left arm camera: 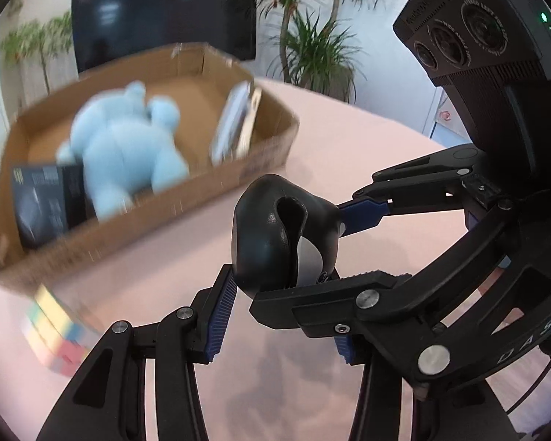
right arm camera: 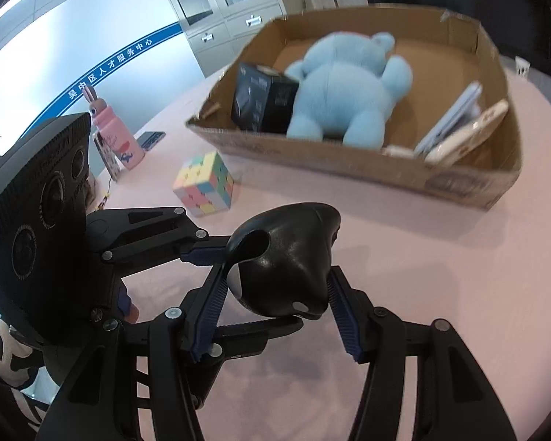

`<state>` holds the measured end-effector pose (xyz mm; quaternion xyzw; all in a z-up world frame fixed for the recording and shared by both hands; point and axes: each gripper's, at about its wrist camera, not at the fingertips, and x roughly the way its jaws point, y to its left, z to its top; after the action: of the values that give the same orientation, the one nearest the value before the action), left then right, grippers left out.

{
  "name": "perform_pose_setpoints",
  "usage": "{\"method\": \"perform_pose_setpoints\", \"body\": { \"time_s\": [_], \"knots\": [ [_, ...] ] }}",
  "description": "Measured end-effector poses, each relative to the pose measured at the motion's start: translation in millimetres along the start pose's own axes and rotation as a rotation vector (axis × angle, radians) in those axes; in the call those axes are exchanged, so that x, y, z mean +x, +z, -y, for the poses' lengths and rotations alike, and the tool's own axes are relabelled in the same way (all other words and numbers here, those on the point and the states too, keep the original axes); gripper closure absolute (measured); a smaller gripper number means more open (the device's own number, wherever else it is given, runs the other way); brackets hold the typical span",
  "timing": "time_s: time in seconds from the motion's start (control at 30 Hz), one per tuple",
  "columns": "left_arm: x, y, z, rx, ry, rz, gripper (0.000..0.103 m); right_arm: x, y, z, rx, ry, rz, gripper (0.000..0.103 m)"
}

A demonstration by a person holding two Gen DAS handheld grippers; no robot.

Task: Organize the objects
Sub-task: 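Carry the black round object with the left gripper and release it into the box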

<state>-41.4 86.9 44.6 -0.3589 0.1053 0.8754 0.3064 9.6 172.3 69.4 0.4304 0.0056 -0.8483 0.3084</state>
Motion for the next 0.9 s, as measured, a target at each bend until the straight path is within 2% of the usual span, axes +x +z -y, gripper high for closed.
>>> {"method": "perform_pose_setpoints", "body": {
  "time_s": [0.27,0.53,0.7,0.9],
  "knots": [
    [-22.7,66.0,-3.4,0.043,0.088,0.059,0.058,-39.1,63.3,-1.7,-0.059,-0.102,0.035,0.050],
    [-29.9,118.1,-31.4,-0.003,0.076,0.105,0.058,-52.2,112.6,15.5,-0.060,-0.072,0.098,0.050],
    [-7.9,142.6,-50.6,-0.016,0.072,0.100,0.058,-42.8,140.5,30.1,-0.047,-0.090,0.098,0.050],
    [38.6,154.0,-67.4,-0.022,0.068,0.028,0.058,-12.7,152.0,66.1,0.056,-0.118,0.074,0.050]
  ]
}}
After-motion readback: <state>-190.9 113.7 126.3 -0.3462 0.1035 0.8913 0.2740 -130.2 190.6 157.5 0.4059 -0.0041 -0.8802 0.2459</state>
